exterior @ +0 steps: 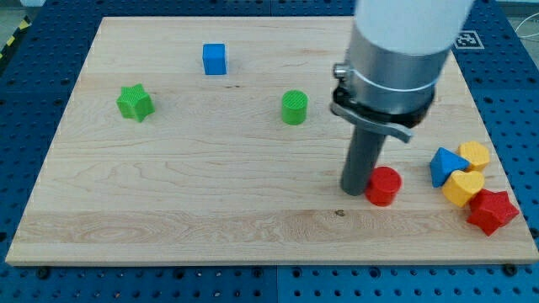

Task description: Slide green star towards center

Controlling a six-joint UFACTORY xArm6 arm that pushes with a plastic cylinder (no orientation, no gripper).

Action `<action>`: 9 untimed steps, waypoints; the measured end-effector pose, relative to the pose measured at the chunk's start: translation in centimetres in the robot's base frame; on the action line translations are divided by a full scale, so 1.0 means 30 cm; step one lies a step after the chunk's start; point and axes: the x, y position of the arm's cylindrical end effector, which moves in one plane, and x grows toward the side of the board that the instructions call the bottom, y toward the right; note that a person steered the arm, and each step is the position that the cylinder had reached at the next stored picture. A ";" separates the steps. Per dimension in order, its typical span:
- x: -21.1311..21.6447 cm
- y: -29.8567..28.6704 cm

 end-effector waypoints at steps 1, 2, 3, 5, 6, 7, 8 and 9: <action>0.010 0.125; 0.010 0.199; 0.007 0.207; -0.199 -0.245; -0.302 -0.533; -0.231 -0.695; -0.272 -1.013; -0.418 -1.275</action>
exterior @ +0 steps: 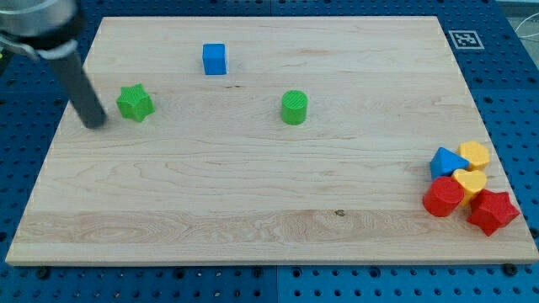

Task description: Slide green star towards center

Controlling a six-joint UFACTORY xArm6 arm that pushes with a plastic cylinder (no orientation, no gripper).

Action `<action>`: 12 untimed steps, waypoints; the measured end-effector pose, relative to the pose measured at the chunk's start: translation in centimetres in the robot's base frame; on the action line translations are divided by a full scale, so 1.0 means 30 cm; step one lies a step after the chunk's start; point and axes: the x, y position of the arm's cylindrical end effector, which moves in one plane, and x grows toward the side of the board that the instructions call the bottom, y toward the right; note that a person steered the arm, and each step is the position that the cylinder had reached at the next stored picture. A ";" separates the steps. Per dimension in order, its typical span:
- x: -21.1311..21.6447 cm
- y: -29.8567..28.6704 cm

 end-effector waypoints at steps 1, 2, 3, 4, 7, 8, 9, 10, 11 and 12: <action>-0.148 -0.064; -0.121 0.085; -0.057 0.257; -0.018 0.404; 0.145 0.500; 0.263 0.500; 0.326 0.537; 0.381 0.632; 0.388 0.778; 0.369 0.910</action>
